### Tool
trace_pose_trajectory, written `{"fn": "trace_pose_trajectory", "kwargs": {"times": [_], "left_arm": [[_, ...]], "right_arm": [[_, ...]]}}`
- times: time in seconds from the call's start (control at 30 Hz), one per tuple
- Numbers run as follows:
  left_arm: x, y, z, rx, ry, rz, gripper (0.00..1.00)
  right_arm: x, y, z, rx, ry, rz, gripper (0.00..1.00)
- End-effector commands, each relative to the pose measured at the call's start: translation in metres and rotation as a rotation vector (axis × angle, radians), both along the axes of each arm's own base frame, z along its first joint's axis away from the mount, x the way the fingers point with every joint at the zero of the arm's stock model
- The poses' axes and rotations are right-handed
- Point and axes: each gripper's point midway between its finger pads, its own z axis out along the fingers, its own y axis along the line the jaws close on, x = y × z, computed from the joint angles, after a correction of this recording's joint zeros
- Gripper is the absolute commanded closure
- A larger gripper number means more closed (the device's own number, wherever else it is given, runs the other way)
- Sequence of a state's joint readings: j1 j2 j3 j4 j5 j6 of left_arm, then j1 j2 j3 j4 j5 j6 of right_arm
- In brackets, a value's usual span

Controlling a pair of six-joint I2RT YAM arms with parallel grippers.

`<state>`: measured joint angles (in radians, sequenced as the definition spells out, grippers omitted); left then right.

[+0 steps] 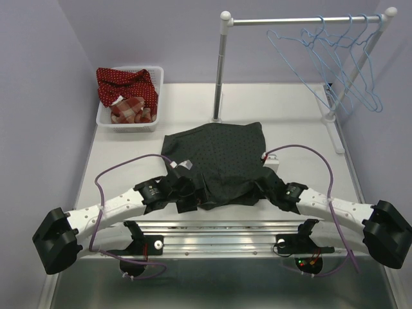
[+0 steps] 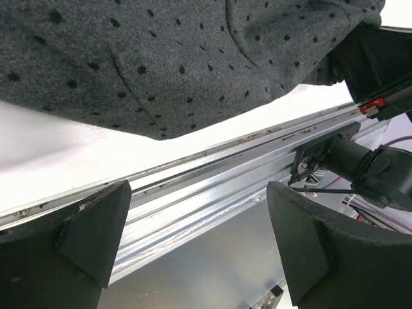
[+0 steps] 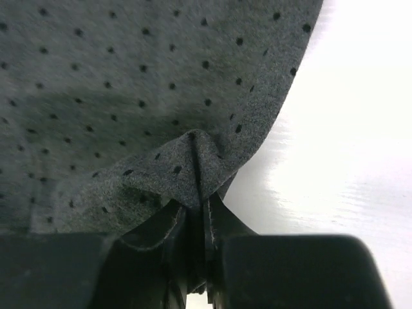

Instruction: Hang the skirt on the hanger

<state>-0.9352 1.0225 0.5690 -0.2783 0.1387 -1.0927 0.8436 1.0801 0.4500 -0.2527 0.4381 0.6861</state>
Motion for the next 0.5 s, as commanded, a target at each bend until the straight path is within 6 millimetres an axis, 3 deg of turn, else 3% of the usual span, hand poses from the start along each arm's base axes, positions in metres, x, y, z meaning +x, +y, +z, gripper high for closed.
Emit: {"fn": "trace_pose_trajectory", "kwargs": {"times": [0.0,0.03,0.07,0.13,0.17,0.2,0.23,0.37,0.47], "left_arm": [[0.000,-0.001,0.010,-0.016,-0.038,-0.024,0.01],[0.001,-0.001,0.011,-0.015,-0.045,-0.030,0.01],[0.003,-0.003,0.015,-0.018,-0.059,-0.036,0.01],[0.007,-0.005,0.020,-0.005,-0.099,-0.041,0.01],[0.012,-0.009,0.030,-0.005,-0.131,-0.049,0.01],[0.015,-0.011,0.035,0.000,-0.154,-0.047,0.01],[0.022,-0.016,0.049,-0.005,-0.199,-0.035,0.01],[0.043,-0.015,0.070,0.047,-0.303,0.035,0.01],[0.057,-0.014,0.085,0.075,-0.356,0.096,0.01]], "right_arm": [[0.023,0.024,0.046,0.075,-0.096,0.031,0.93],[0.025,0.028,0.058,0.084,-0.100,0.037,0.96],[0.035,0.038,0.091,0.126,-0.136,0.032,0.99],[0.032,0.031,0.103,0.057,-0.080,0.014,0.99],[0.039,0.039,0.137,0.087,-0.106,0.011,0.99],[0.033,0.032,0.131,0.021,-0.041,0.002,0.99],[0.034,0.033,0.139,0.020,-0.033,-0.004,0.99],[0.039,0.049,0.181,0.060,-0.050,0.050,0.99],[0.043,0.054,0.195,0.057,-0.057,0.066,0.99]]}}
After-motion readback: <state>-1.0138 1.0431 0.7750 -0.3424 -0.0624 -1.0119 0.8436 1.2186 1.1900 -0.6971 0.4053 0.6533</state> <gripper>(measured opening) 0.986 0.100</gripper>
